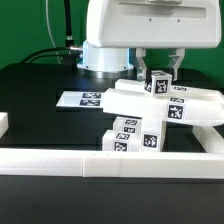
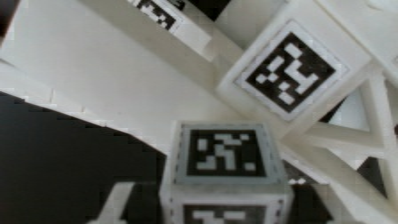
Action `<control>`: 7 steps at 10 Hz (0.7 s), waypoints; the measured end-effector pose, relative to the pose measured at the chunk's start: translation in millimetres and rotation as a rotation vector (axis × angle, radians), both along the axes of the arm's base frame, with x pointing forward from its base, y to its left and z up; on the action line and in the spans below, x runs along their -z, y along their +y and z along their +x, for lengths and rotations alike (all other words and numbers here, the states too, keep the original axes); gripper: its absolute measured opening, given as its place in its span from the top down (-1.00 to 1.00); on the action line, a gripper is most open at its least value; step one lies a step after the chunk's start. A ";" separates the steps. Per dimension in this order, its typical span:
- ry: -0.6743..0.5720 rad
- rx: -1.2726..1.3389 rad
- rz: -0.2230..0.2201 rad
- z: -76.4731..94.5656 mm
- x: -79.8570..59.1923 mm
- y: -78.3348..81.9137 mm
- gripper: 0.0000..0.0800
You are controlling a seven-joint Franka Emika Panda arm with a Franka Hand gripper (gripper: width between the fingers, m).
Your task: Assemble chair
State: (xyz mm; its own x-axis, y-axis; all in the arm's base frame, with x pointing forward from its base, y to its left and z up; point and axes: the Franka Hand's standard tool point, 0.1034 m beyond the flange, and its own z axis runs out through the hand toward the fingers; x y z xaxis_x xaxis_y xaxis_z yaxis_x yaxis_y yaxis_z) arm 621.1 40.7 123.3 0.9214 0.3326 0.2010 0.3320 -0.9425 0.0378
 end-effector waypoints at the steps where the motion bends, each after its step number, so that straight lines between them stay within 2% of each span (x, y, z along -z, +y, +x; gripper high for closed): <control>1: 0.000 0.016 0.004 0.0 0.0 0.0 0.29; 7: 0.013 0.409 0.087 0.1 -0.1 0.2 0.29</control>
Offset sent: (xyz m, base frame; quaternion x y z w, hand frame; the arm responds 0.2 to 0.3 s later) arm 0.0000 0.0000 0.0000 0.0000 0.0000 0.1938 0.9810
